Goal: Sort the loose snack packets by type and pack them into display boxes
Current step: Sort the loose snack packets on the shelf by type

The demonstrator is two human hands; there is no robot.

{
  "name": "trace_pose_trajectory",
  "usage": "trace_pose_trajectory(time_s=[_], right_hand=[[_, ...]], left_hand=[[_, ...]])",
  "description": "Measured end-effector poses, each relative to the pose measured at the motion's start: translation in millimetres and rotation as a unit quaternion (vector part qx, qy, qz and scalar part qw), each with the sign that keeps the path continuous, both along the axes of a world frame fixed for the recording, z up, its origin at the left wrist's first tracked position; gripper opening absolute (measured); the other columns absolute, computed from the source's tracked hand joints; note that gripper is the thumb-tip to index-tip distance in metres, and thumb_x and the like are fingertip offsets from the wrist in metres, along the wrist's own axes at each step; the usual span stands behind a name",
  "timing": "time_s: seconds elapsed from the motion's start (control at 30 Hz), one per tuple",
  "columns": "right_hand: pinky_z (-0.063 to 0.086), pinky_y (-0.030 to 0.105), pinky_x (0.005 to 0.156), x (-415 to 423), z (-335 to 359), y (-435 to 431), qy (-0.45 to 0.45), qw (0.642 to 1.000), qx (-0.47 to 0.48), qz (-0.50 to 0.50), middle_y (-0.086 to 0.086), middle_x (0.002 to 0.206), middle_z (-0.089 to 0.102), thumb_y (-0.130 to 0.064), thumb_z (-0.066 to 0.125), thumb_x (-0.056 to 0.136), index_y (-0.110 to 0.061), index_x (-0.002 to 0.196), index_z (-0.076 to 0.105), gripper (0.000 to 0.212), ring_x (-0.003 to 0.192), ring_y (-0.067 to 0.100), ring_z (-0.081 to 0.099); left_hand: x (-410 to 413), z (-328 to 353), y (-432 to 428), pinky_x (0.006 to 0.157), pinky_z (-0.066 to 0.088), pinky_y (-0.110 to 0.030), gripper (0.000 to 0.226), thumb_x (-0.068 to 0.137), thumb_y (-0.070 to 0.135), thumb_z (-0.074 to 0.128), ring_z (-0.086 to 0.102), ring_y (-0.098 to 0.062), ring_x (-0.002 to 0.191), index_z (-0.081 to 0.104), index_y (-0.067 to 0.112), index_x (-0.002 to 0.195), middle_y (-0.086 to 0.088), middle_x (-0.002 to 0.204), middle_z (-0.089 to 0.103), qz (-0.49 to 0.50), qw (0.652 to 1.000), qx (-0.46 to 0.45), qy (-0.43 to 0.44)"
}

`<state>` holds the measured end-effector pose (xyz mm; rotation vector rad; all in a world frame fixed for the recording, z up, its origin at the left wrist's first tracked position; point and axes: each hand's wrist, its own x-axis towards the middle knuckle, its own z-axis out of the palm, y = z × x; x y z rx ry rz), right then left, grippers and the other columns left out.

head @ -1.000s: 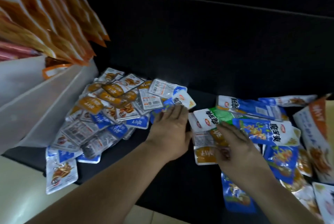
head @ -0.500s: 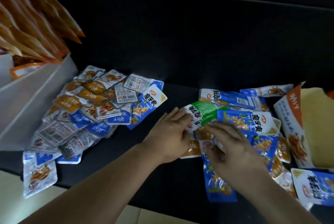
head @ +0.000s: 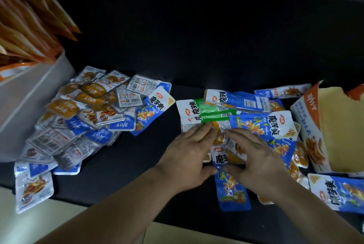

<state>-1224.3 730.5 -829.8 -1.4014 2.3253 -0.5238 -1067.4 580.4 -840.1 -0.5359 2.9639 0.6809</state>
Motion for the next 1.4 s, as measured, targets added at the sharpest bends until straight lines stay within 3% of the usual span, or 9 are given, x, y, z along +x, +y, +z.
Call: trace_pose_trajectory(time_s=[0.2,0.4,0.53,0.67,0.8,1.0,1.1,1.27,1.4], right_hand=[[0.041,0.023,0.096,-5,-2,7,-0.024,0.999,0.019,0.018,-0.036,0.158,0.009,-0.041,0.081,0.084,-0.057,0.155,0.016,0.098,0.137,-0.007,0.032],[0.055,0.031,0.093,-19,0,15,-0.07,0.997,0.037,0.018,-0.046,0.153,0.013,-0.01,0.075,0.088,-0.059,0.155,0.016,0.102,0.138,-0.003,0.034],[0.047,0.015,0.086,-13,1,10,-0.055,0.997,0.055,-0.003,-0.038,0.155,0.017,-0.01,0.069,0.086,-0.049,0.157,0.024,0.093,0.143,0.001,0.034],[0.056,0.038,0.089,11,1,-8,0.046,0.997,0.02,-0.059,-0.014,0.144,0.037,-0.051,0.073,0.084,-0.03,0.149,0.049,0.072,0.138,0.014,0.037],[0.056,0.042,0.083,19,7,-27,0.119,0.984,0.106,-0.075,-0.003,0.142,0.03,-0.068,0.058,0.088,-0.037,0.151,0.039,0.074,0.136,0.023,0.025],[0.057,0.046,0.091,16,14,-39,0.142,0.977,0.153,-0.051,-0.012,0.166,0.019,-0.061,0.061,0.091,-0.038,0.152,0.037,0.069,0.151,0.02,0.015],[0.058,0.046,0.086,14,11,-39,0.173,0.973,0.145,-0.046,-0.014,0.163,0.03,-0.058,0.055,0.096,-0.037,0.151,0.042,0.059,0.151,0.018,0.022],[0.06,0.05,0.067,17,1,-33,0.191,0.98,0.033,-0.055,-0.002,0.144,0.058,-0.036,0.058,0.097,-0.026,0.131,0.067,0.037,0.136,0.028,0.049],[0.054,0.058,0.085,26,19,-37,0.304,0.947,-0.09,-0.057,0.009,0.133,0.063,-0.026,0.063,0.1,-0.022,0.124,0.073,0.027,0.125,0.037,0.058]], left_hand=[[-12,4,-18,0.123,0.025,-0.038,0.105,0.076,0.073,0.072,0.022,-0.012,0.151,0.026,0.032,0.162,0.014,0.167,0.026,-0.006,0.999,-0.044,-0.002],[14,-3,-15,0.085,0.057,-0.039,0.046,0.083,0.037,0.078,0.058,-0.019,0.107,0.068,0.029,0.127,0.013,0.121,0.066,0.035,0.992,-0.073,0.093],[39,-8,-4,0.083,0.058,-0.037,0.037,0.084,0.032,0.071,0.06,-0.015,0.104,0.07,0.031,0.121,0.015,0.119,0.065,0.061,0.989,-0.053,0.122],[43,-9,1,0.082,0.057,-0.039,0.034,0.091,0.048,0.067,0.06,-0.016,0.105,0.073,0.027,0.117,0.009,0.114,0.062,0.124,0.977,-0.011,0.172],[31,-4,4,0.083,0.054,-0.04,0.065,0.084,0.067,0.057,0.055,-0.023,0.113,0.064,0.025,0.132,0.004,0.125,0.059,0.146,0.982,-0.087,0.085],[14,0,15,0.088,0.048,-0.045,0.071,0.075,0.049,0.069,0.056,-0.025,0.111,0.049,0.029,0.14,0.004,0.118,0.057,0.175,0.981,-0.075,0.033],[25,3,8,0.091,0.052,-0.044,0.071,0.079,0.034,0.074,0.056,-0.02,0.111,0.044,0.033,0.144,0.006,0.12,0.051,0.224,0.97,0.071,0.057],[60,13,-12,0.091,0.06,-0.038,0.028,0.097,0.042,0.058,0.069,-0.004,0.103,0.061,0.033,0.124,0.013,0.117,0.07,0.309,0.895,0.307,0.1],[84,16,-24,0.081,0.054,-0.037,0.025,0.101,0.049,0.049,0.062,-0.017,0.097,0.058,0.027,0.094,0.009,0.102,0.057,0.325,0.935,0.141,0.008]])
